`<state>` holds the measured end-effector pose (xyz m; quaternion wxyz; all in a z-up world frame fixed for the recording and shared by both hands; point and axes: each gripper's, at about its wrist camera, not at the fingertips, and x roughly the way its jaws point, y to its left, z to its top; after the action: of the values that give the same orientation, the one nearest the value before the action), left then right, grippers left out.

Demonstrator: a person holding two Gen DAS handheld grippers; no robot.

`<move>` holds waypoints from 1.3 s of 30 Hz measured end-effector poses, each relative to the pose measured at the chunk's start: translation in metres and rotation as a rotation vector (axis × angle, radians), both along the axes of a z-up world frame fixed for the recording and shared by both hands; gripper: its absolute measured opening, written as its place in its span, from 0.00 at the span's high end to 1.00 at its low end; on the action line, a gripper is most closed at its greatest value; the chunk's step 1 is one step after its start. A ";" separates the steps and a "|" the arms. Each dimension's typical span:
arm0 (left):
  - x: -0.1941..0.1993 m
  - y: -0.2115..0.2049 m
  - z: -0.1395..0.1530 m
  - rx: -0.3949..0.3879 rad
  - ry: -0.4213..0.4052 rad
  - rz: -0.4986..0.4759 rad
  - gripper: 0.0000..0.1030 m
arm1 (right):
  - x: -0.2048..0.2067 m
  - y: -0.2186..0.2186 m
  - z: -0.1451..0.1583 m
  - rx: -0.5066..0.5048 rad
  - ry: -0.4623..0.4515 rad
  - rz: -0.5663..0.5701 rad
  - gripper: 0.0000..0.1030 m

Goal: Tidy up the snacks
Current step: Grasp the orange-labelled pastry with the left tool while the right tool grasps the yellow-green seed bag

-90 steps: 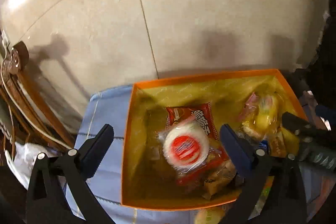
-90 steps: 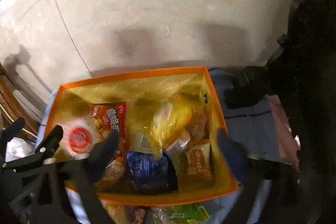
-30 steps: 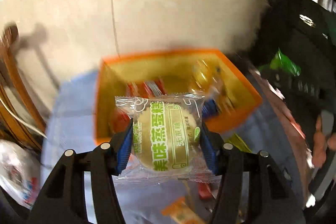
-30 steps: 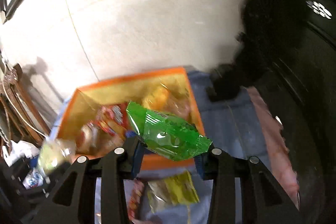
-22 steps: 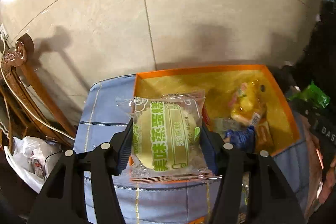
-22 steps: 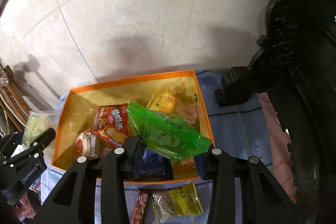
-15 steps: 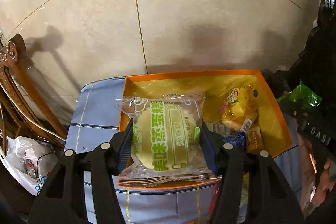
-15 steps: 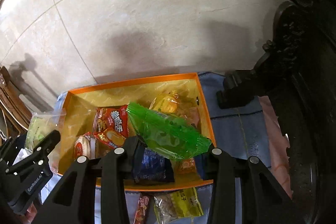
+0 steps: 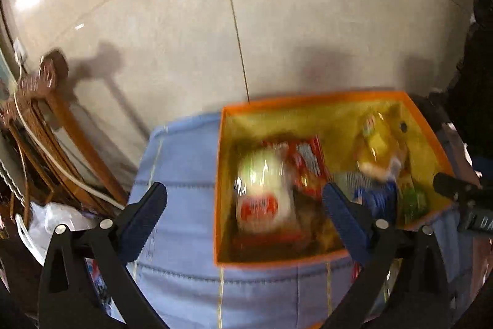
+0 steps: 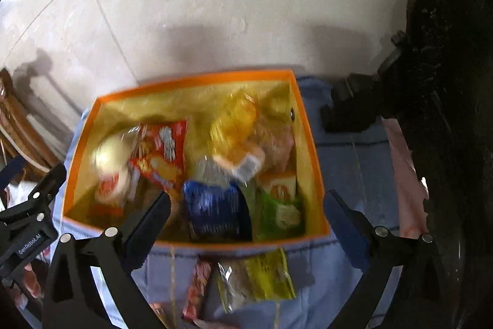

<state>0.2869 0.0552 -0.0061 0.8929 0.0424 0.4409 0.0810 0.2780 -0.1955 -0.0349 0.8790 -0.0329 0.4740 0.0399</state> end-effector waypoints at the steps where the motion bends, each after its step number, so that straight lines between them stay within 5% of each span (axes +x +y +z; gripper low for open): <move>1: -0.009 0.002 -0.004 -0.020 0.017 -0.010 0.04 | -0.006 -0.001 -0.004 -0.025 0.002 0.018 0.03; 5: -0.066 0.009 -0.033 -0.104 0.078 -0.033 0.04 | -0.040 -0.013 -0.035 -0.132 0.054 0.051 0.03; 9: -0.117 0.005 -0.085 -0.217 0.200 -0.036 0.04 | -0.058 -0.023 -0.088 -0.119 0.179 0.026 0.03; 14: -0.156 -0.037 -0.140 0.029 0.263 -0.186 0.04 | -0.045 -0.015 -0.127 -0.144 0.198 0.049 0.04; 25: -0.173 -0.030 -0.145 -0.201 0.212 -0.076 0.04 | -0.037 -0.016 -0.165 0.005 0.268 0.054 0.03; 32: -0.166 -0.049 -0.144 -0.232 0.167 -0.142 0.04 | -0.033 -0.017 -0.164 -0.005 0.307 0.057 0.03; 35: -0.165 -0.064 -0.155 -0.109 0.174 -0.190 0.04 | -0.028 -0.018 -0.163 -0.008 0.312 0.050 0.03; 36: -0.165 -0.065 -0.159 -0.143 0.151 -0.205 0.04 | -0.026 -0.017 -0.163 -0.008 0.315 0.048 0.03; 39: -0.153 -0.065 -0.175 -0.238 0.248 -0.129 0.04 | -0.026 -0.015 -0.165 -0.007 0.319 0.047 0.03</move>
<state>0.1343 -0.0096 -0.1809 0.8337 -0.0256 0.5506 -0.0352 0.2516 -0.2101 -0.1999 0.7912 -0.0402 0.6069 0.0637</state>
